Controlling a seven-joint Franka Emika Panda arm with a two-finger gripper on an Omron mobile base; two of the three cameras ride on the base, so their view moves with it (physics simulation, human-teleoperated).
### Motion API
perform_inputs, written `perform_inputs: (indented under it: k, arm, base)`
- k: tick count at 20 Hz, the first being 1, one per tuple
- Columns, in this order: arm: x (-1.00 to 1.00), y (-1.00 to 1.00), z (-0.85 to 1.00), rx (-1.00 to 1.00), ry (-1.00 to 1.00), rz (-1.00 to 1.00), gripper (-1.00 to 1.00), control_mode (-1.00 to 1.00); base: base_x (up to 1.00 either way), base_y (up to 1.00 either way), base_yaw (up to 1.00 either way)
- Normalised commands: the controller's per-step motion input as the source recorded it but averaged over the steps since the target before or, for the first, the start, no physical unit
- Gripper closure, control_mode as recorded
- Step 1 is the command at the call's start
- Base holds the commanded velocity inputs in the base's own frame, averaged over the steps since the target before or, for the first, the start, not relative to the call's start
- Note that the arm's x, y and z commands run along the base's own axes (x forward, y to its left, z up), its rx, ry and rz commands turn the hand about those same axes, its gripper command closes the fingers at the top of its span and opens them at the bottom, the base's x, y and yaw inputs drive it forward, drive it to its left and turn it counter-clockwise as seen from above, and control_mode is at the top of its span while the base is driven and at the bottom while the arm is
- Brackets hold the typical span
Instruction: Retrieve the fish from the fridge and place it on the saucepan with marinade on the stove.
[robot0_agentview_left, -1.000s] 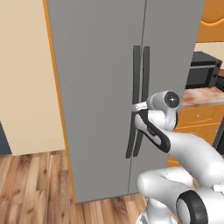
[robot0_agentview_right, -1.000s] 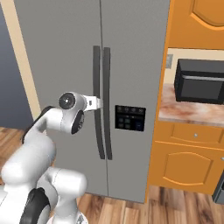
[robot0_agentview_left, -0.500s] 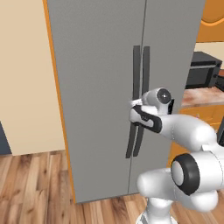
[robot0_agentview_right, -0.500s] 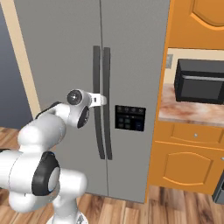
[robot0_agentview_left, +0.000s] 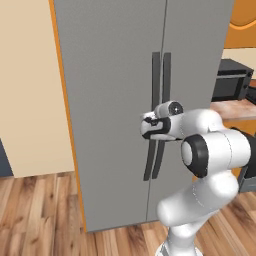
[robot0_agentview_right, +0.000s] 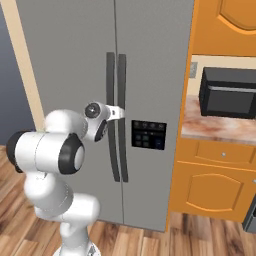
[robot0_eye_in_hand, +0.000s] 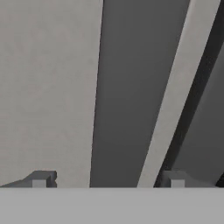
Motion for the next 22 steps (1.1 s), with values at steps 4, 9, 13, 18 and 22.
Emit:
perform_inputs:
  k: [4,9,13,18,22]
  arm:
    - [0.79,-0.09,-0.36,0.00,0.00,0.00,-1.00,-1.00]
    - [0.74,-0.12,-0.30,0.00,0.00,0.00,-1.00,-1.00]
    - [0.24,0.00,-0.11,0.00,-0.01,0.00,1.00,-1.00]
    - [0.00,0.00,0.00,0.00,0.00,0.00,1.00,-1.00]
    - [-0.22,0.39,0.01,0.00,0.15,0.00,1.00,-1.00]
  base:
    - [0.00,0.00,0.00]
    - [0.00,0.00,0.00]
    - [0.00,0.00,0.00]
    - [0.00,0.00,0.00]
    - [0.00,0.00,0.00]
